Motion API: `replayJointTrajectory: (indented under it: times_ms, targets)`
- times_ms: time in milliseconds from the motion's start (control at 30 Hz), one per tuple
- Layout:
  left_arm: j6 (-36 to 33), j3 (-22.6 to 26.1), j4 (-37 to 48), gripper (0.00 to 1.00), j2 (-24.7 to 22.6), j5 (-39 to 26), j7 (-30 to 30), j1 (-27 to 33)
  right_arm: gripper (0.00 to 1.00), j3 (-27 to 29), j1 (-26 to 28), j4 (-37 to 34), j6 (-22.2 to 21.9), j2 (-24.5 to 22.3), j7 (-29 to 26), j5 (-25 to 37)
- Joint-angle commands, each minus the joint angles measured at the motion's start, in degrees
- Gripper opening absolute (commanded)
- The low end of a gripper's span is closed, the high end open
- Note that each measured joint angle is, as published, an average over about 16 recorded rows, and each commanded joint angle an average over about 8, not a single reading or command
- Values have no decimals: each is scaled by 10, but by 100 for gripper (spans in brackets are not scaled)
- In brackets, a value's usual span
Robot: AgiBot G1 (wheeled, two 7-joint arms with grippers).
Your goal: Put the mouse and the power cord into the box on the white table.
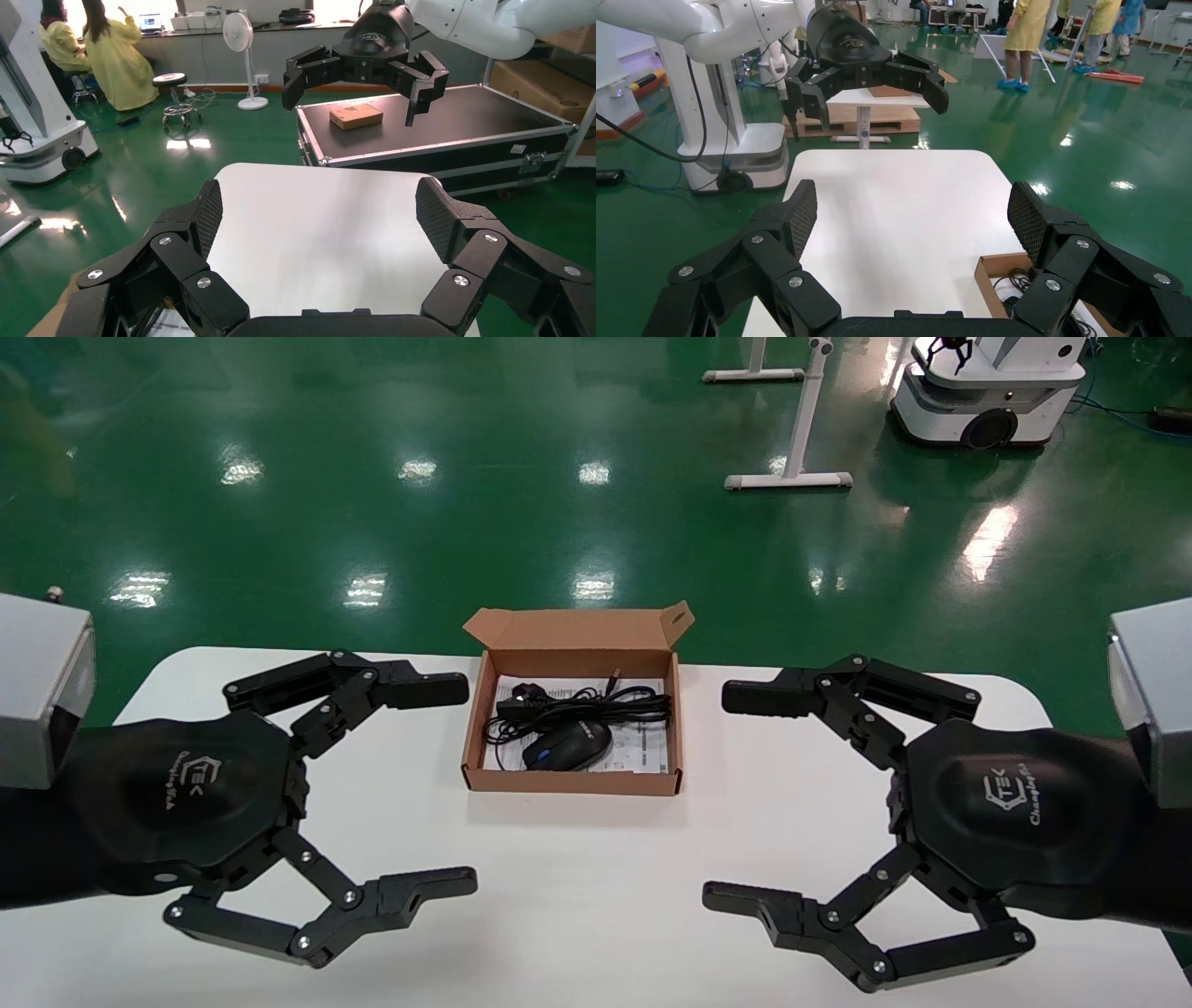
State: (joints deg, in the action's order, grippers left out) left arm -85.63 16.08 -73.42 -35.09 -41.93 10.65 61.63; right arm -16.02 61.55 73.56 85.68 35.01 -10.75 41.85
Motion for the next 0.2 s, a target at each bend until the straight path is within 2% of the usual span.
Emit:
replayJointTrajectory:
  times_ms: [33,200]
  targets:
    - [0,0,0,100,0,0,0,0,100,0,0,0,0,0,0,0]
    - [0,0,0,100,0,0,0,0,100,0,0,0,0,0,0,0]
